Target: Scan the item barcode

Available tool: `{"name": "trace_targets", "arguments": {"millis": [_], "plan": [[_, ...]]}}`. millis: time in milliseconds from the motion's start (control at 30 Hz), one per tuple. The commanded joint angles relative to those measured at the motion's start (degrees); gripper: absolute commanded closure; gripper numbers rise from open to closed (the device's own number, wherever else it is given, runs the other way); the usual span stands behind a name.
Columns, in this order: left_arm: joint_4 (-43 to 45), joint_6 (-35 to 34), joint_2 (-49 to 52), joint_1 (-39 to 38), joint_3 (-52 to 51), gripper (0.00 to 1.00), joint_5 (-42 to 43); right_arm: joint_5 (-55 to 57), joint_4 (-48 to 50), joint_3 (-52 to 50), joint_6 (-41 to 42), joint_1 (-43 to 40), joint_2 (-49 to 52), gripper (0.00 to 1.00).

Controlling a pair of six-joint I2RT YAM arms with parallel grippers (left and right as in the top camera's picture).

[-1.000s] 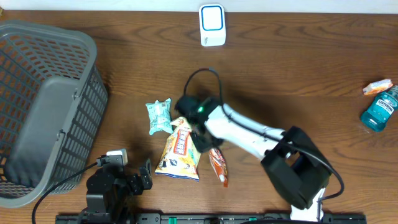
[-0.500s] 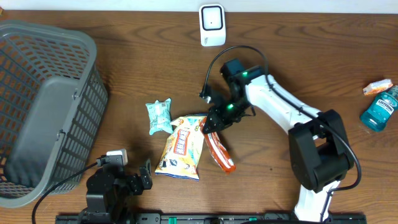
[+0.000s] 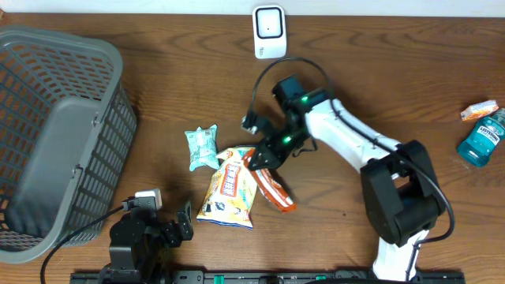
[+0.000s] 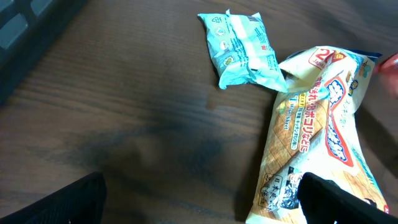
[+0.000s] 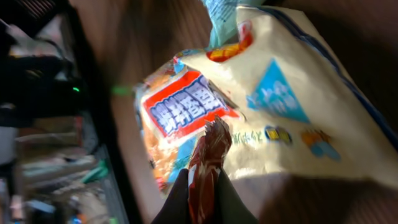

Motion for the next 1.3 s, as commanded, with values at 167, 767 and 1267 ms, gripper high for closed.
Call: {"name": "trace_targets", "arguments": {"millis": [167,767,1267], "plan": [[-2.6,-0.5,0.0,-0.22,-1.03,0.02,0.33,7.02,7.08,-3.06,-0.48,5.6,0.15,0.74],[-2.6,-0.5,0.0,-0.22,-1.03,0.02,0.33,10.01,-14.19,6.32,-3.48,-5.29,-1.46,0.01],[-2.6,-0.5,0.0,-0.22,-1.03,0.02,0.33,29.44,-18.86,1.79,12.37,2.23,-5.25,0.01]]}}
